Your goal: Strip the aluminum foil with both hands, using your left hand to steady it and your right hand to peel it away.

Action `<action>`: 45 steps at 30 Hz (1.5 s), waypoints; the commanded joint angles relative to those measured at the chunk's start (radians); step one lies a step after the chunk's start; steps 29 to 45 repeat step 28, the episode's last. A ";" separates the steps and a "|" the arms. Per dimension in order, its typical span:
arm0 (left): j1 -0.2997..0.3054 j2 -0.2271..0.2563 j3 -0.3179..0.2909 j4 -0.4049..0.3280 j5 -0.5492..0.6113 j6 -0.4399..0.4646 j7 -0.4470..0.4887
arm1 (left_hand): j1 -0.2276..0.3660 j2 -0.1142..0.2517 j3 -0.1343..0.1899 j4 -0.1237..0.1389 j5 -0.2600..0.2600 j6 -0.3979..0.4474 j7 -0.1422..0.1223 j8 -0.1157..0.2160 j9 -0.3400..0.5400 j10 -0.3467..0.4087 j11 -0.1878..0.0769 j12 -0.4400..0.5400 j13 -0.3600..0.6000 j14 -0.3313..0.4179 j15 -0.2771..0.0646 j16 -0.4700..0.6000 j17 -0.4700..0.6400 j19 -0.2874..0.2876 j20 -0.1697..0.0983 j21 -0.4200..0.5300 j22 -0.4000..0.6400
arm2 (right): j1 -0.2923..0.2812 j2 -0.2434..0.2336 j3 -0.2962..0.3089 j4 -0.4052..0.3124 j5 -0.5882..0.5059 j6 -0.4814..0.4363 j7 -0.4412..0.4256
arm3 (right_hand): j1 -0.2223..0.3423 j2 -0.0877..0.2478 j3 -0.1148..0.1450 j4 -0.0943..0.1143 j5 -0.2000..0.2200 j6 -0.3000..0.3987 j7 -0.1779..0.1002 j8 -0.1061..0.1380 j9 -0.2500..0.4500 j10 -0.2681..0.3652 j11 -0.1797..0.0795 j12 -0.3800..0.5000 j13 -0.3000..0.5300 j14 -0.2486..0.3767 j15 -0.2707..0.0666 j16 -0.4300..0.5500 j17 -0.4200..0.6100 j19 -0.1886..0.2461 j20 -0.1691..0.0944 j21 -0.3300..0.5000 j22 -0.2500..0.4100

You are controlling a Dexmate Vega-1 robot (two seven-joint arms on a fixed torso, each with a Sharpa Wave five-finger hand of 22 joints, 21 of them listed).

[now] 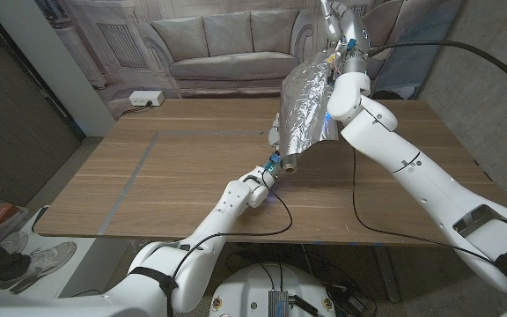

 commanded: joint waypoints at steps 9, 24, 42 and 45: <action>0.027 0.037 0.024 -0.058 -0.039 0.007 0.013 | 0.008 0.000 0.008 0.001 -0.002 0.000 0.001 0.001 0.006 -0.004 -0.002 0.008 0.006 0.003 -0.002 0.000 0.003 -0.001 0.005 -0.002 0.001 | -0.069 0.021 0.071 -0.015 0.035 0.014 0.011 | 0.017 0.001 0.011 -0.002 -0.002 0.009 0.005 0.008 0.001 0.015 -0.004 0.009 -0.005 0.006 0.007 0.008 -0.011 0.005 0.005 -0.014 0.003; -0.002 0.059 0.036 0.012 -0.043 0.048 0.006 | 0.008 -0.001 0.008 0.001 -0.002 0.000 -0.001 0.001 0.007 -0.004 -0.003 0.008 0.006 0.005 -0.002 -0.001 0.003 -0.002 0.005 -0.003 0.001 | -0.120 0.023 0.045 -0.091 -0.020 -0.064 -0.035 | 0.022 0.001 0.015 -0.003 -0.005 0.014 0.008 0.009 -0.001 0.019 -0.001 0.012 -0.012 0.012 0.009 0.010 -0.022 0.006 0.005 -0.027 0.004; -0.021 0.042 0.025 0.060 -0.035 0.022 0.001 | 0.008 -0.001 0.009 0.001 -0.002 0.000 0.000 0.001 0.007 -0.004 -0.003 0.008 0.006 0.004 -0.001 -0.001 0.004 -0.002 0.006 -0.003 0.001 | -0.122 0.024 0.044 -0.070 -0.022 -0.022 -0.048 | 0.024 0.002 0.017 -0.003 -0.005 0.009 0.007 0.007 -0.001 0.015 -0.002 0.010 -0.014 0.015 0.008 0.012 -0.025 0.007 0.005 -0.031 0.004; -0.021 0.042 0.025 0.060 -0.035 0.022 0.001 | 0.008 -0.001 0.009 0.001 -0.002 0.000 0.000 0.001 0.007 -0.004 -0.003 0.008 0.006 0.004 -0.001 -0.001 0.004 -0.002 0.006 -0.003 0.001 | -0.122 0.024 0.044 -0.070 -0.022 -0.022 -0.048 | 0.024 0.002 0.017 -0.003 -0.005 0.009 0.007 0.007 -0.001 0.015 -0.002 0.010 -0.014 0.015 0.008 0.012 -0.025 0.007 0.005 -0.031 0.004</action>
